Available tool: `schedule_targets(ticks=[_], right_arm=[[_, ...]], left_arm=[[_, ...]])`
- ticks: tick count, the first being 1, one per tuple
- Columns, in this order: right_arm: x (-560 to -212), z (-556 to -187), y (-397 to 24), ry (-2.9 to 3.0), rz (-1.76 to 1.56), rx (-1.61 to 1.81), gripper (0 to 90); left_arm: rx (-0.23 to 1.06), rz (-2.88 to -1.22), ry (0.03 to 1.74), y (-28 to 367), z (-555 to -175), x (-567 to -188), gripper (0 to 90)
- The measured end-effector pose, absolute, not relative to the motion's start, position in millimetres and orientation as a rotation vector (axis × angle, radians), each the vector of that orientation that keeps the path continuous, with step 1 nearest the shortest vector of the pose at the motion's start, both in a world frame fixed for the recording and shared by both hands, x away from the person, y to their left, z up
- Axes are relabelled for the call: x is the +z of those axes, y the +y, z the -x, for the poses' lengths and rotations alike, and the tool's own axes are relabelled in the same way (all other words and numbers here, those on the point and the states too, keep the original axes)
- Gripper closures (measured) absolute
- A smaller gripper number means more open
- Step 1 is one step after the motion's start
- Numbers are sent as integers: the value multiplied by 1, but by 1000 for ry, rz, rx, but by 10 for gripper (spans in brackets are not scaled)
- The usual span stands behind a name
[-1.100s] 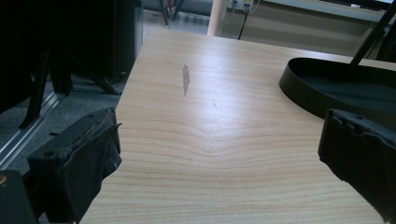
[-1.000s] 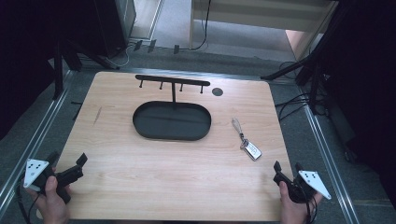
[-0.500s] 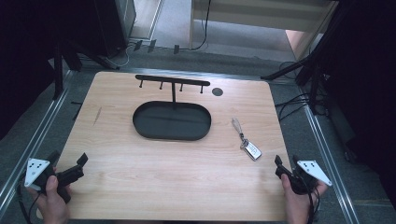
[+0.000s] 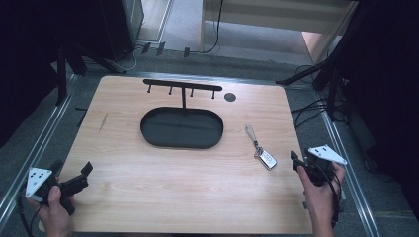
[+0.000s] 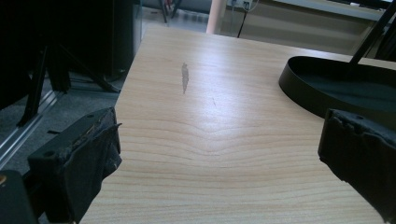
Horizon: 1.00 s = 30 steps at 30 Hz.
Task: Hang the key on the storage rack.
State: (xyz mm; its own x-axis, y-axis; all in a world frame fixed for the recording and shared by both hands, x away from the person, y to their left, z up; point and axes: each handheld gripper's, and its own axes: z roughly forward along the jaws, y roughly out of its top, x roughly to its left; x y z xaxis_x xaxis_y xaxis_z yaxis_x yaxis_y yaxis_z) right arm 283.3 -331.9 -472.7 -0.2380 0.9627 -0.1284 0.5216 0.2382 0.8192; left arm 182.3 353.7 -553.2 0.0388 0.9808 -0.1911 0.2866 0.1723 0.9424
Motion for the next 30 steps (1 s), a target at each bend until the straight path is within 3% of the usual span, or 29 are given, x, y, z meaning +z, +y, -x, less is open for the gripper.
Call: schedule_targets(ticks=[1, 3, 15, 30], right_arm=[[-467, -291, -327, 1925, -1323, 845, 560], [-464, -299, -321, 2003, -1302, 822, 574], [-468, -344, -265, 2361, -1155, 418, 569], [-470, -388, -246, 2484, -1408, 246, 697]], left_arm=[[872, -1301, 1446, 354, -182, -553, 0], [873, -1302, 1445, 354, -182, -553, 0], [864, -1297, 1448, 355, -183, -553, 0], [863, -1309, 1451, 354, -184, -553, 0]])
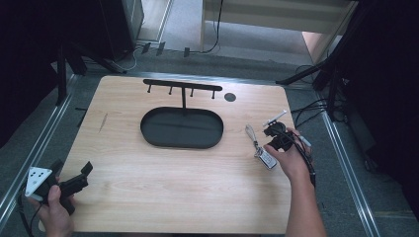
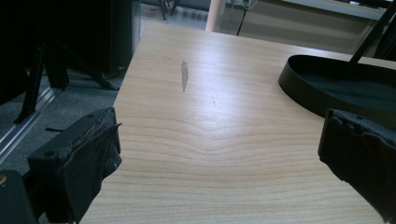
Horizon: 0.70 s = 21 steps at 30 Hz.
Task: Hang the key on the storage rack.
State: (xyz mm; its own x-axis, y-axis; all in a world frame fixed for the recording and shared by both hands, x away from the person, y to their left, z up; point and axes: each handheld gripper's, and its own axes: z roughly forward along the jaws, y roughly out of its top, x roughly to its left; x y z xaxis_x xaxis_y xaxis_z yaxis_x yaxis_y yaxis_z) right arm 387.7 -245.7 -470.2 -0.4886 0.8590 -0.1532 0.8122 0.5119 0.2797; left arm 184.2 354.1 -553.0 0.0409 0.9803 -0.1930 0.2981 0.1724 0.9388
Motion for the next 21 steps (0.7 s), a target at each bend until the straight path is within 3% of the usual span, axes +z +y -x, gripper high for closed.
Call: schedule_targets(ticks=[11, 21], right_arm=[[-473, -413, -207, 2500, -1481, 164, 709], [-489, -435, -205, 2479, -1605, 110, 744]], left_arm=[[861, -1306, 1449, 355, -184, -553, 0], [853, -1307, 1447, 355, -184, -553, 0]])
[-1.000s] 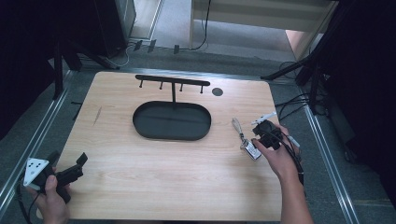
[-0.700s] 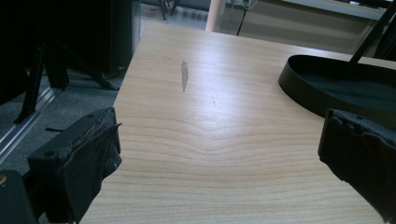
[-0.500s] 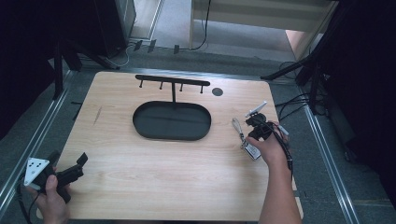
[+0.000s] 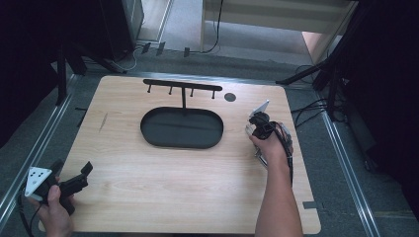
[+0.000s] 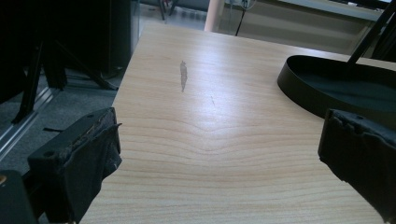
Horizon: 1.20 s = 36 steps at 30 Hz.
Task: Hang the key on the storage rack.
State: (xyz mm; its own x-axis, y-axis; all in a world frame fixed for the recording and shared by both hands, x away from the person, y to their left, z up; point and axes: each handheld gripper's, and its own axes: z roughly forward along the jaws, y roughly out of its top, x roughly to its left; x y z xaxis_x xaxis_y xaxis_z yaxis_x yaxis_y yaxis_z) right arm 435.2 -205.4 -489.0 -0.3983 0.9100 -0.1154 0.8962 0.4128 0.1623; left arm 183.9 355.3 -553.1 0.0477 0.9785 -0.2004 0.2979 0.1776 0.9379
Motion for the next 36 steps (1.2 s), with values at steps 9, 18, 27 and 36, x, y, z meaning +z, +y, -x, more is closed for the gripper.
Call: schedule_targets(ticks=[9, 18, 27, 36], right_arm=[[-503, -437, -203, 2477, -1587, 80, 830], [-492, -423, -209, 2257, -1556, 323, 834], [-473, -397, -218, 1847, -1412, 584, 834], [-444, -381, -220, 1614, -1382, 851, 834]], left_arm=[[854, -1312, 1448, 355, -184, -553, 0], [857, -1315, 1448, 355, -184, -553, 0], [856, -1317, 1450, 354, -185, -553, 0], [857, -1318, 1450, 354, -185, -553, 0]])
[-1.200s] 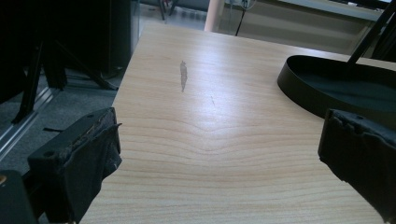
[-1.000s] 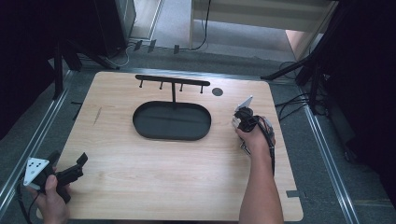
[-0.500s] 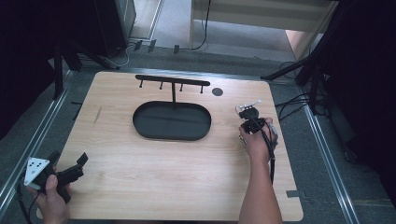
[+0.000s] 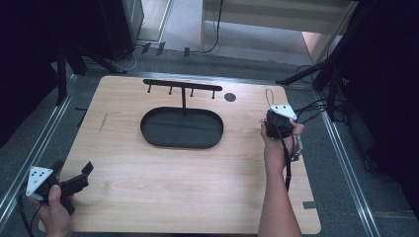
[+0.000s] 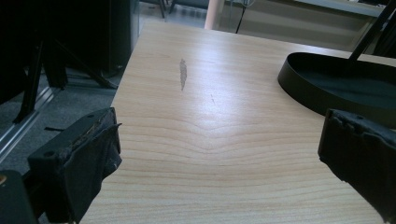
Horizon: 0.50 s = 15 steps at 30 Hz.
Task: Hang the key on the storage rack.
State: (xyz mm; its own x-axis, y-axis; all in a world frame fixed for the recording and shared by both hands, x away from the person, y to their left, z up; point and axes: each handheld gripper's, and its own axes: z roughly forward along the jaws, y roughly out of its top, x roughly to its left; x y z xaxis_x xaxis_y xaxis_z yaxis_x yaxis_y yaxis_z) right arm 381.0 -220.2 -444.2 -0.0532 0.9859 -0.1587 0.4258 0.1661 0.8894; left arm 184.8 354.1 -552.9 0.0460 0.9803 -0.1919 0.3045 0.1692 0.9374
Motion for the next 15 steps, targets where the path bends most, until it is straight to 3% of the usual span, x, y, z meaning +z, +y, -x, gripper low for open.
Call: schedule_targets(ticks=[15], right_arm=[[-427, -355, -194, 1536, -1291, 1083, 835]], left_arm=[[859, -1317, 1451, 354, -185, -553, 0]])
